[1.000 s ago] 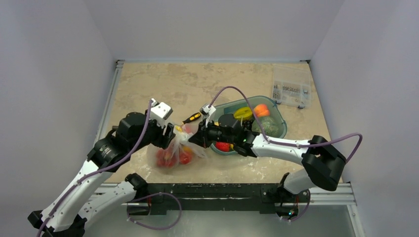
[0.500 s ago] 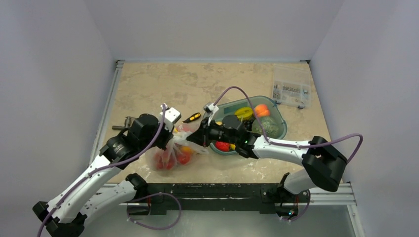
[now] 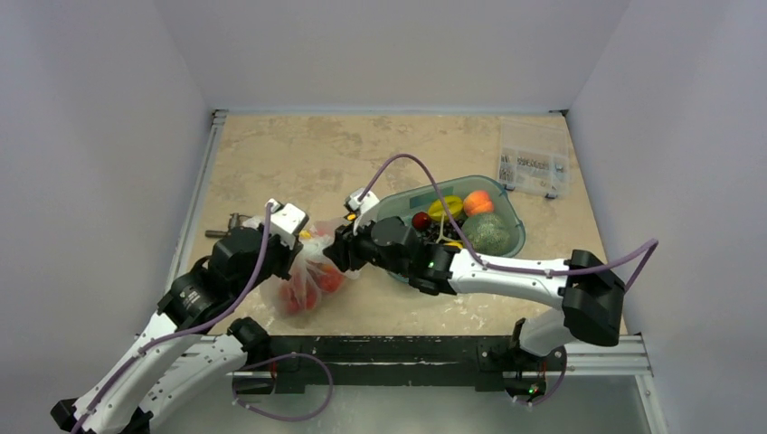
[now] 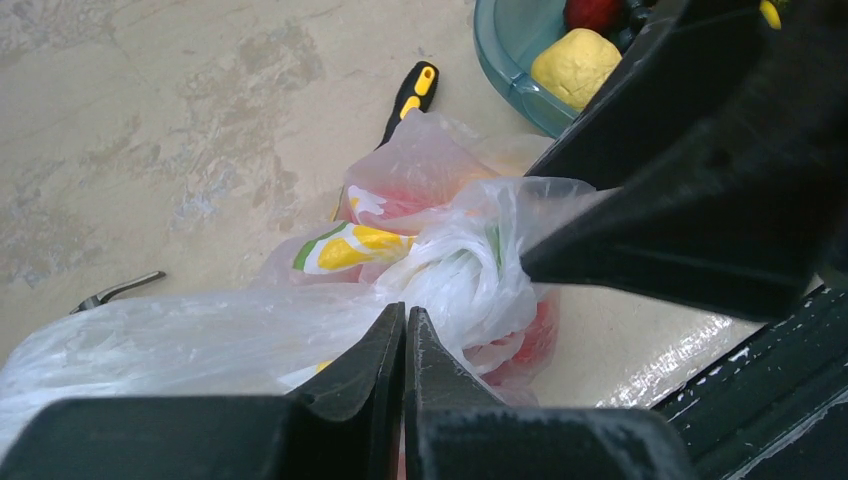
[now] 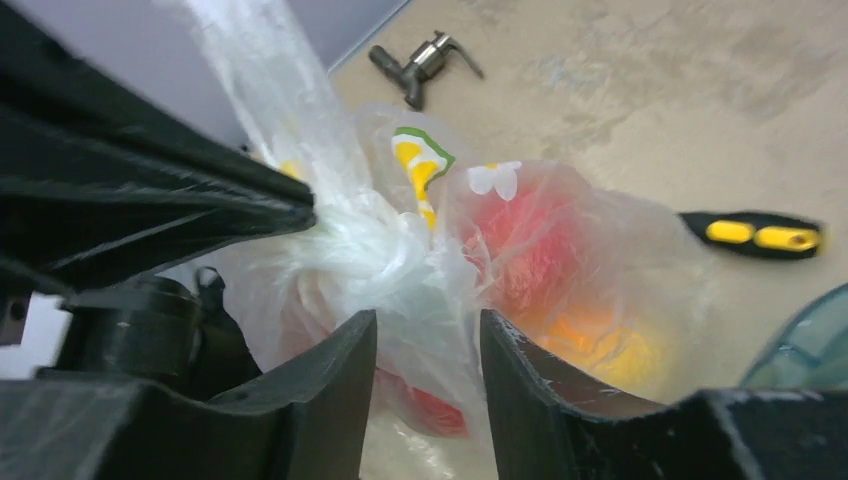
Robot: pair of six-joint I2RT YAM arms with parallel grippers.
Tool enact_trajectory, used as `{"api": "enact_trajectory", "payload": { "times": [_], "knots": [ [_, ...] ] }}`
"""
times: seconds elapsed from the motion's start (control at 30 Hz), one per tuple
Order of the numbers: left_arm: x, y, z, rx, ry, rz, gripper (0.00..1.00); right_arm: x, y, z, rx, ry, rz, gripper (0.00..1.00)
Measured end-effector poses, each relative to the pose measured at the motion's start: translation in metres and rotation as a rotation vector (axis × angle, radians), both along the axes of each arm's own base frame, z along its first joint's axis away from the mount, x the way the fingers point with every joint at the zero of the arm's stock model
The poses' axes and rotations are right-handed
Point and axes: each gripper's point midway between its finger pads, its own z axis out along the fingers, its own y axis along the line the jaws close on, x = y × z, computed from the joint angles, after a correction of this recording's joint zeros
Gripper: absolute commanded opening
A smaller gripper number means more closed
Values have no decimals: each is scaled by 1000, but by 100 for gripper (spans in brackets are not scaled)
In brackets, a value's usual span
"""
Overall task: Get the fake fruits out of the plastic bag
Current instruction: Untie the plastic bag at the center of the board.
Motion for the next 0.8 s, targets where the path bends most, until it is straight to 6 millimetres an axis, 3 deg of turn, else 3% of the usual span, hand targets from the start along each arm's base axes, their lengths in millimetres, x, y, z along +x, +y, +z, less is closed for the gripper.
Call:
{"api": "enact_trajectory", "payload": {
  "times": [0.13,0.3,0.43,0.63,0.7,0.8],
  "knots": [
    [2,1,-3,15,9,10,0,-8,-8,18,-180,-237,-64,59],
    [4,3,-3,22,3,26,0,-16,-16,12,-397,-454,-97,58],
    [4,6,-1,17,-8,35,0,-26,-10,1,-517,-587,-77,54],
    [4,6,-4,19,-7,35,0,-32,9,-2,-562,-729,-61,54],
    [4,6,-4,19,-7,34,0,-29,17,-4,-558,-759,-66,47],
    [4,6,-4,21,-8,32,0,-26,29,-10,-541,-793,-79,26]
  ]
}}
